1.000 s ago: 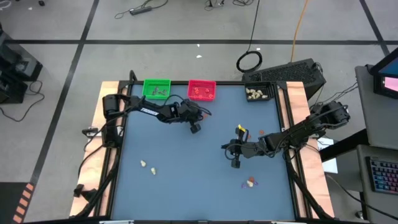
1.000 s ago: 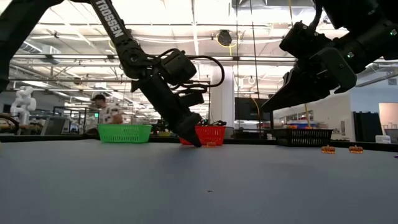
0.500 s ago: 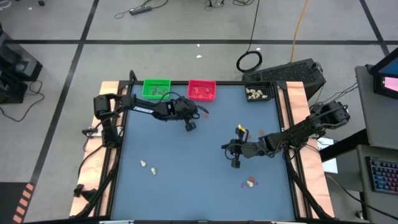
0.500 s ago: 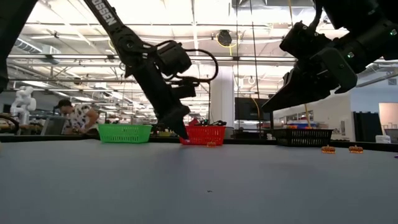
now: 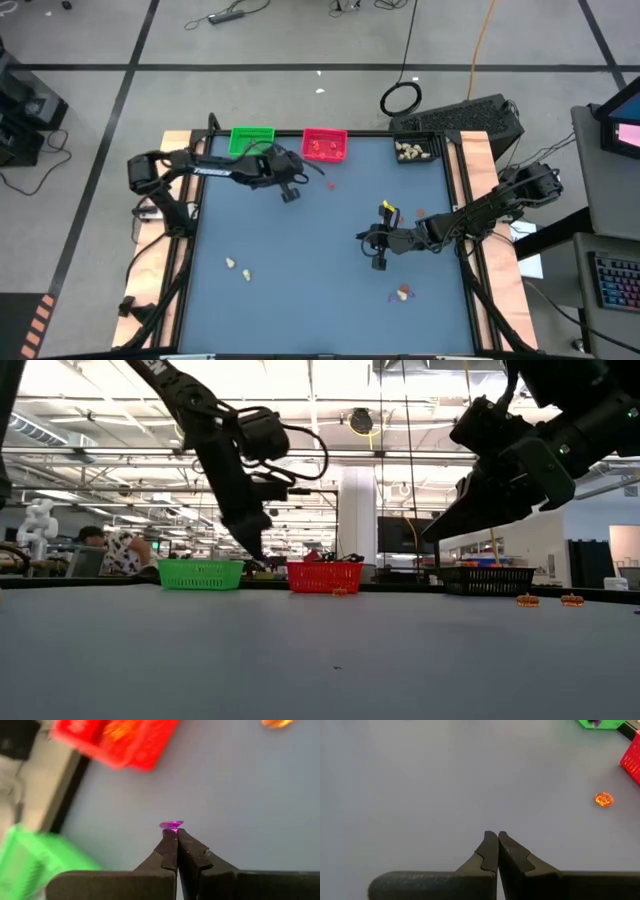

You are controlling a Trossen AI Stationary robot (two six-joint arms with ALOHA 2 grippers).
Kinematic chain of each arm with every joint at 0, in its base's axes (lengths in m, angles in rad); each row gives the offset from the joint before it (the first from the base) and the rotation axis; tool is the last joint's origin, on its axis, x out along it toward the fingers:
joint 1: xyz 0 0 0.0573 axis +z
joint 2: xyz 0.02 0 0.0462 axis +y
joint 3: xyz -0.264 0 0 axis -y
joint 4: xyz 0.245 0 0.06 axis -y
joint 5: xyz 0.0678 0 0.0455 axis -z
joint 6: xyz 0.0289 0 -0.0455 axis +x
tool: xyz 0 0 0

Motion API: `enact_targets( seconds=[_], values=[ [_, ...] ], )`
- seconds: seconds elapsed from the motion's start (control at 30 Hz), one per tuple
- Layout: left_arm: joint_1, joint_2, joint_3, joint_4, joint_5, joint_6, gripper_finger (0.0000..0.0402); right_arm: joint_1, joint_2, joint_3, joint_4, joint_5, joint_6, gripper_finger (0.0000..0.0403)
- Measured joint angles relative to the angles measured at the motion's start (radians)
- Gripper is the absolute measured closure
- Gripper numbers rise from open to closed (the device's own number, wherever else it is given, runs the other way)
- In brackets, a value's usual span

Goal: Sort Halloween decoration
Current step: Put the purple witch hat toy into the green bin

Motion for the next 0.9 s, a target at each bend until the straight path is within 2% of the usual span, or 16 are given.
enact_targets(
  seconds=[0.23, 0.43, 0.63, 0.73, 0.9],
  values=[
    [0.101, -0.111, 0.001, -0.132, -0.061, 0.022, 0.0398, 0.000, 0.000, 0.000, 0.000, 0.000, 0.004, 0.0403],
    [0.267, -0.158, -0.002, -0.197, -0.083, 0.051, 0.0398, 0.000, 0.000, 0.000, 0.000, 0.000, 0.005, 0.0403],
    [0.438, -0.122, -0.029, -0.184, 0.098, 0.076, 0.0398, 0.000, 0.000, 0.000, 0.000, 0.000, 0.008, 0.0403],
    [0.480, -0.108, -0.031, -0.168, 0.133, 0.084, 0.0399, 0.000, 0.000, 0.000, 0.000, 0.000, 0.008, 0.0403],
    [0.521, -0.104, -0.031, -0.165, 0.249, 0.103, 0.0399, 0.000, 0.000, 0.000, 0.000, 0.000, 0.006, 0.0403]
  ],
)
